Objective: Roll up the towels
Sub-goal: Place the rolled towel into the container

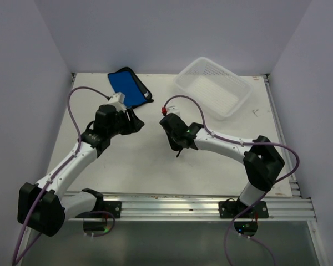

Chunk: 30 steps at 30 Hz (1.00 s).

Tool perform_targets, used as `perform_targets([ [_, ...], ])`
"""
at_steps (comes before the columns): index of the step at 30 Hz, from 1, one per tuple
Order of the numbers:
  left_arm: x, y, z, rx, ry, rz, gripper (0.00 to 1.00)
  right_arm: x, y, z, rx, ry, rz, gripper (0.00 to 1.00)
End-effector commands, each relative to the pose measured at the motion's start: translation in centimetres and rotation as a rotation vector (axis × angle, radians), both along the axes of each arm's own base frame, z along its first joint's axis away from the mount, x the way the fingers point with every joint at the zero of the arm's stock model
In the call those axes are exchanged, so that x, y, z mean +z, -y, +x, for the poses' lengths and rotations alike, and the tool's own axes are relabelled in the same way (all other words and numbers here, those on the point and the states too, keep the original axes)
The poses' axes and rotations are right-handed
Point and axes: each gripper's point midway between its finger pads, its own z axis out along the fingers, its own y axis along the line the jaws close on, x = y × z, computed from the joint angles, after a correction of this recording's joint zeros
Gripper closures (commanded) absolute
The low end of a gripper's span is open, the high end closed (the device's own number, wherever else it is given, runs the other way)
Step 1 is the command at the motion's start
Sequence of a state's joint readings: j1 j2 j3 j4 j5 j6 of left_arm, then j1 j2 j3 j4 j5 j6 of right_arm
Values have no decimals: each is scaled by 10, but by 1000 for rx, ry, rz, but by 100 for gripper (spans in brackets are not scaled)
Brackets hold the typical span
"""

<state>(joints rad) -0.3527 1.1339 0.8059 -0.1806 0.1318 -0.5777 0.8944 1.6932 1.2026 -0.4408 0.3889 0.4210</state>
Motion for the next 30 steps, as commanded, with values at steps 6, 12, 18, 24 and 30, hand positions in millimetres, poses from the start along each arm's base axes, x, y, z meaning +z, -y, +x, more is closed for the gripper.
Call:
perform_targets([
  [6, 42, 6, 7, -96, 90, 37, 42, 101, 13, 62, -33, 169, 104, 100],
  [12, 18, -5, 9, -61, 59, 98, 41, 145, 59, 126, -159, 235, 185, 100],
  [18, 6, -6, 8, -75, 41, 128, 40, 167, 120, 190, -341, 336, 148, 100],
  [24, -6, -1, 10, -103, 4, 129, 39, 159, 160, 242, -469, 350, 222, 100],
  [30, -18, -1, 11, -113, -31, 128, 39, 136, 182, 279, -569, 374, 246, 100],
])
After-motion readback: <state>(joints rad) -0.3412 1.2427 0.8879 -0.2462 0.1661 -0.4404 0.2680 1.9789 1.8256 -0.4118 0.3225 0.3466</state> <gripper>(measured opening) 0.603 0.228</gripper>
